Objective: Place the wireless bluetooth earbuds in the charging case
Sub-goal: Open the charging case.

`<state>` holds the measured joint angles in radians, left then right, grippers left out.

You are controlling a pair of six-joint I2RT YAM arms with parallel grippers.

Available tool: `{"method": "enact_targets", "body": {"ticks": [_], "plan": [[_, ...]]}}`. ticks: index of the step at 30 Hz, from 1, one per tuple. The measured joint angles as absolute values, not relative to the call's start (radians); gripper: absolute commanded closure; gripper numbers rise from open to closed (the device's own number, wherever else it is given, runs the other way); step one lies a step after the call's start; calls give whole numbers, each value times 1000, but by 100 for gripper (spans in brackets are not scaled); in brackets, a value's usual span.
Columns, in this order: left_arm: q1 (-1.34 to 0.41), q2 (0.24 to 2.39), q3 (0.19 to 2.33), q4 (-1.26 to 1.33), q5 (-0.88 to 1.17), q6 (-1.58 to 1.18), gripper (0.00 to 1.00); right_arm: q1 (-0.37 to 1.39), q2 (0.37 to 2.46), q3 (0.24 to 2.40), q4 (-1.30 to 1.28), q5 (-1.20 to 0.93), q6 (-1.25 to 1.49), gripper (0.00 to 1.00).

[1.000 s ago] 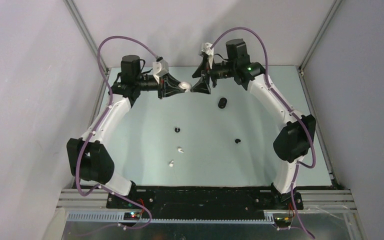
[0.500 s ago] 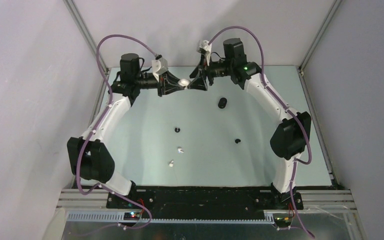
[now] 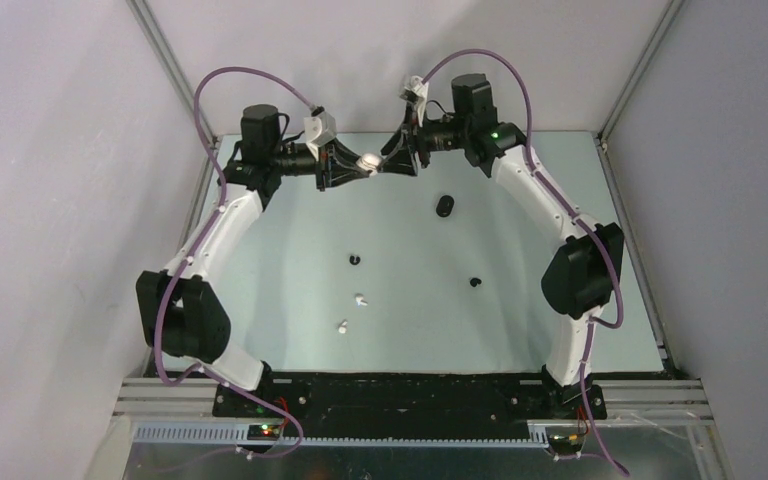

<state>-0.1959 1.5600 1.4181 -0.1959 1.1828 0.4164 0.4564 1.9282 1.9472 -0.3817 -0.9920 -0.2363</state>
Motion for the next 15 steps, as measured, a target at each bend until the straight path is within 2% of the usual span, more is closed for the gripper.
{"method": "enact_targets", "body": {"ticks": [15], "plan": [[-204,1573,1418,-228,1209,382,100,425,1928,1947,-322,-989,-210,49]]}}
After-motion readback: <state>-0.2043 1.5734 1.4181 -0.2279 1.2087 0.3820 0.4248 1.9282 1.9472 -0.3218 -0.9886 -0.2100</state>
